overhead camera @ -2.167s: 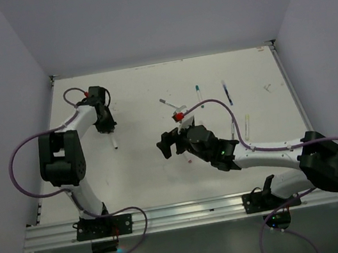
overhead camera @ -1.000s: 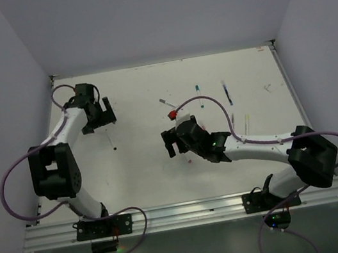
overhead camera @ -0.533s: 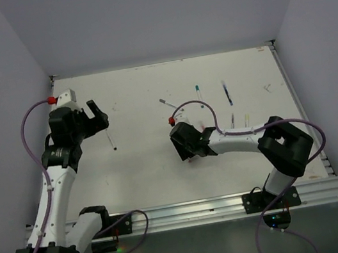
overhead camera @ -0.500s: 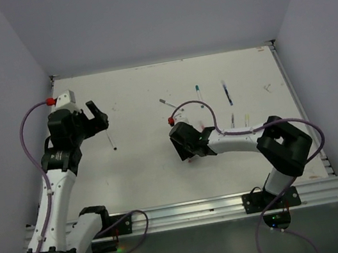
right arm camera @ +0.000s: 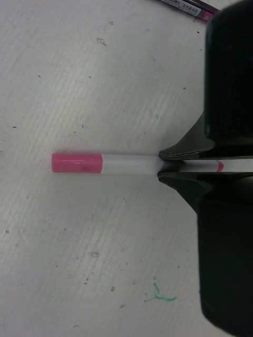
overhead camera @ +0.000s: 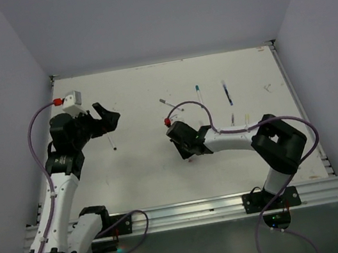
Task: Open the pen caps
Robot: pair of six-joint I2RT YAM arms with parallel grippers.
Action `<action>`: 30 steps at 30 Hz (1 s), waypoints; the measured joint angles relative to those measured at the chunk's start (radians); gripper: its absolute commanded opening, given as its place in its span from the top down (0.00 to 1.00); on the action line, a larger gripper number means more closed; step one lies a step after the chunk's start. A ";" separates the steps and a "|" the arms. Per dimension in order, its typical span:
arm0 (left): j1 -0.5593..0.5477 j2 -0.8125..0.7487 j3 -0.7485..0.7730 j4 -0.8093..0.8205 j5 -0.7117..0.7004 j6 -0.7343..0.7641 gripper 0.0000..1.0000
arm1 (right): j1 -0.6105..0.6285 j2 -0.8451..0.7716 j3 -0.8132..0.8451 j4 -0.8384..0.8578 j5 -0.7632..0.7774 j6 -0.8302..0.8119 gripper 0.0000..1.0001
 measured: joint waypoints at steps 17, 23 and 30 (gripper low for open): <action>-0.414 0.220 -0.090 0.223 -0.045 -0.325 0.10 | 0.013 -0.389 -0.212 0.460 -0.116 -0.055 1.00; -0.533 0.298 -0.089 0.272 -0.128 -0.384 0.16 | 0.013 -0.394 -0.226 0.531 -0.124 -0.069 1.00; -0.566 0.341 -0.065 0.280 -0.224 -0.418 0.25 | 0.013 -0.394 -0.230 0.549 -0.142 -0.074 1.00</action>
